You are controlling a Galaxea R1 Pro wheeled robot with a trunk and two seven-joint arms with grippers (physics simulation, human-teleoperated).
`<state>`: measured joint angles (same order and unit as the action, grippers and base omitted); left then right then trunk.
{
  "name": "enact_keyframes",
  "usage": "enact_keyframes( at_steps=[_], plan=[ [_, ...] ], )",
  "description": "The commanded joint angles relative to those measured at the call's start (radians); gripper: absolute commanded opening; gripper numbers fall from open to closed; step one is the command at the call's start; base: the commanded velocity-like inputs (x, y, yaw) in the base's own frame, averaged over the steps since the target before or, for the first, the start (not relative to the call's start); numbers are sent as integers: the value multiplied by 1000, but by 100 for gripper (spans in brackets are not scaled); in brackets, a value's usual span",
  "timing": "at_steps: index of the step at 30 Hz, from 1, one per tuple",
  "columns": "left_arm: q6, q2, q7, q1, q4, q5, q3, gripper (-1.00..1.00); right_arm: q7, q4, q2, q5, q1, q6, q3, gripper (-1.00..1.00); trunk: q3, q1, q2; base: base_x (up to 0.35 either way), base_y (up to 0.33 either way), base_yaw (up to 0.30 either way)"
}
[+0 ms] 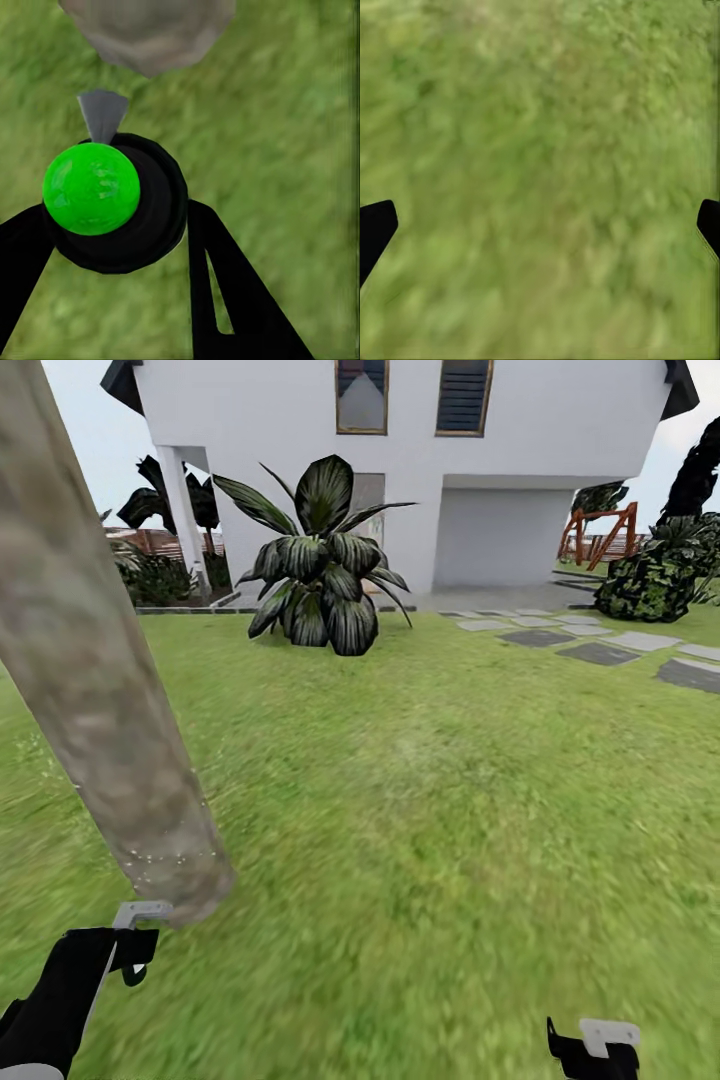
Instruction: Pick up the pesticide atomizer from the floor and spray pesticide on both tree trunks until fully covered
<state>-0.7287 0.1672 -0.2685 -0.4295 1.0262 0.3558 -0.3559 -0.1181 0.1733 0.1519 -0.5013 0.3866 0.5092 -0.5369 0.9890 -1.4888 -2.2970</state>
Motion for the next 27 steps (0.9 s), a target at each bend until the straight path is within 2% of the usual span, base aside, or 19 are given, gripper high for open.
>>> enact_keyframes(
  at_steps=[1, 23, 24, 25, 26, 27],
  plan=[
    [0, 0, 0, 0, 0, 0, 0, -100, 0, 0, 0, 0, 0, 0, 0, 100, 0, 0, 0, 145, -186, 157],
    [1, -1, -3, 0, 0, -6, -2, -100, 0, 0, -2, 0, 0, -1, 0, 100, 0, 0, 0, 6, -6, 273],
    [5, -31, -9, -1, -2, -6, 4, -100, 0, 0, -2, 0, 0, -1, 0, 100, 0, 0, 0, 0, 0, 277],
    [8, -49, -11, -2, -2, -6, 4, -100, 0, 0, -2, 0, 0, -1, 0, 100, 0, 0, 0, 0, 0, 277],
    [9, -61, -13, -6, -2, -6, 4, -100, 0, 0, -2, 0, 0, -1, 0, 100, 0, 0, 0, 0, 0, 277],
    [7, -63, -16, -11, -2, -6, 5, -100, 1, 0, -2, 0, 0, -1, 0, 100, 0, 0, 0, 0, 0, 269]
  ],
)
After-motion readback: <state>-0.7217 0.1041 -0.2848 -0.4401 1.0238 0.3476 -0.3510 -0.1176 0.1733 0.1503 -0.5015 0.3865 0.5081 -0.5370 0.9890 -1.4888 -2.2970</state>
